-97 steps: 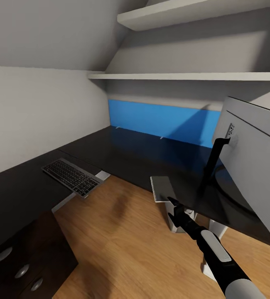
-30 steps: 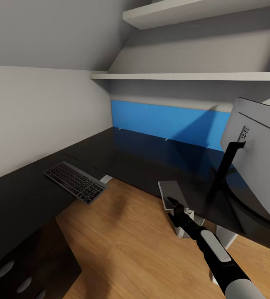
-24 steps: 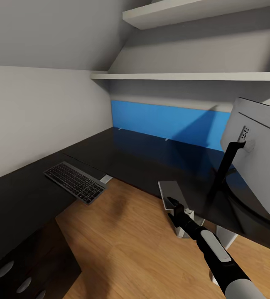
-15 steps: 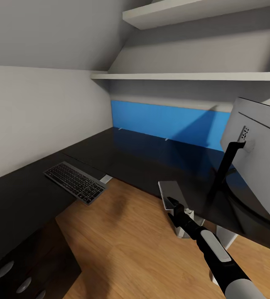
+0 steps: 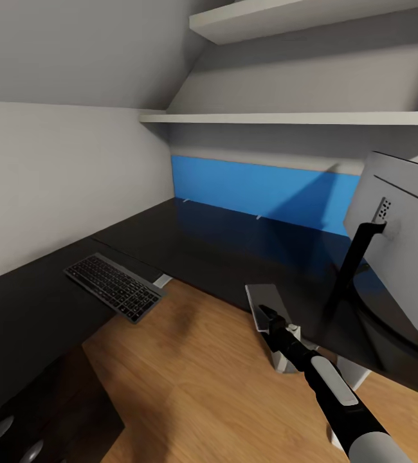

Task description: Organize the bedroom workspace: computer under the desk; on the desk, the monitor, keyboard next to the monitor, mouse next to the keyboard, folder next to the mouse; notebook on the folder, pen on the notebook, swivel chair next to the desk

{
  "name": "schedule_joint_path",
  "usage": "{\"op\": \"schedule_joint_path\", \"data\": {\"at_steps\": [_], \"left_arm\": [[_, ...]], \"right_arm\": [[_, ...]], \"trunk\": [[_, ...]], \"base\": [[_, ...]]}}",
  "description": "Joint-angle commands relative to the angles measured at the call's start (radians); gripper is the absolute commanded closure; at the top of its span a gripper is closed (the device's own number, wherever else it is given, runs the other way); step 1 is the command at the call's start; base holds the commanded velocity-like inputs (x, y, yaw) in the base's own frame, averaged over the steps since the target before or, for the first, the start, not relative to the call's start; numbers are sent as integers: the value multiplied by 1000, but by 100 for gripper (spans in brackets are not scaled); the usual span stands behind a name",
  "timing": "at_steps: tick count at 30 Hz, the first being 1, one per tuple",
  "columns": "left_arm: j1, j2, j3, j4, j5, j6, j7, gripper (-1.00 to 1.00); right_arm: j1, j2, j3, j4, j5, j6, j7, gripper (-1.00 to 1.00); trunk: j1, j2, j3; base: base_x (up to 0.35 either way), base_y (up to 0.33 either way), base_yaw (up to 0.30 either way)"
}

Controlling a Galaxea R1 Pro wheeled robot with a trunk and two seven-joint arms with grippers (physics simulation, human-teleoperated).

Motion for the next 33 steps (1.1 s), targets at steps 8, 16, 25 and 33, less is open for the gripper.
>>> {"op": "schedule_joint_path", "data": {"at_steps": [8, 16, 25, 33], "left_arm": [[-1, 0, -8, 0, 5, -4, 7, -100], [-1, 0, -8, 1, 5, -4, 7, -100], [-1, 0, -8, 0, 5, -4, 7, -100], [-1, 0, -9, 0, 5, -4, 7, -100]], "right_arm": [[-1, -7, 2, 0, -5, 1, 2, -100], [-1, -13, -2, 2, -10, 7, 4, -100], [-1, -16, -6, 2, -14, 19, 2, -100], [-1, -16, -7, 2, -14, 20, 0, 100]], "trunk": [[0, 0, -1], [0, 0, -1], [0, 0, -1], [0, 0, -1]], "base": [[40, 0, 0], [6, 0, 0], [0, 0, 0], [0, 0, 0]]}}
